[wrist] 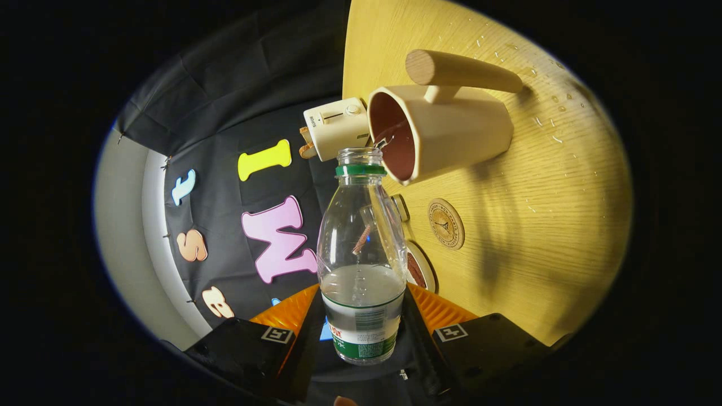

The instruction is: Take the bottle from table, then pour the juice into the cup, finally place the bottle on the coaster

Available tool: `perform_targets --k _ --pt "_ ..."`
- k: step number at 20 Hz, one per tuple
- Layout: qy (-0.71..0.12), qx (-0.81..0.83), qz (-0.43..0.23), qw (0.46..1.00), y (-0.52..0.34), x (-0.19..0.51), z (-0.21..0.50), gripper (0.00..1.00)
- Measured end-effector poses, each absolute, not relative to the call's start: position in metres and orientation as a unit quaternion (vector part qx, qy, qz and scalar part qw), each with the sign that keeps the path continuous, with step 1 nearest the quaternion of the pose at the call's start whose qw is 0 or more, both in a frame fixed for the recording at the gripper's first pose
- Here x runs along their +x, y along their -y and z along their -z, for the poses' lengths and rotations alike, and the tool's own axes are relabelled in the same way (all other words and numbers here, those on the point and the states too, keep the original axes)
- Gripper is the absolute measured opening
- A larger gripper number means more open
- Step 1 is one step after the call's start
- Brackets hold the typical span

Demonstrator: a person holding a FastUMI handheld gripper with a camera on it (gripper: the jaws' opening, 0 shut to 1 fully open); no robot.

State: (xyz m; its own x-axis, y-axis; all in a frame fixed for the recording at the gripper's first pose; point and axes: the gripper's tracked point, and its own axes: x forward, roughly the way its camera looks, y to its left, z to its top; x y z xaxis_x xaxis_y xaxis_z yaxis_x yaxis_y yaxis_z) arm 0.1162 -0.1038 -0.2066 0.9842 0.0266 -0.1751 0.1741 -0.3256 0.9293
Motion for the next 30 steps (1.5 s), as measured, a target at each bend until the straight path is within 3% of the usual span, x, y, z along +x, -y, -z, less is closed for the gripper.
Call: perform_targets --k 30 --pt "-0.034 0.853 0.069 0.517 0.116 0.127 0.188 0.76"
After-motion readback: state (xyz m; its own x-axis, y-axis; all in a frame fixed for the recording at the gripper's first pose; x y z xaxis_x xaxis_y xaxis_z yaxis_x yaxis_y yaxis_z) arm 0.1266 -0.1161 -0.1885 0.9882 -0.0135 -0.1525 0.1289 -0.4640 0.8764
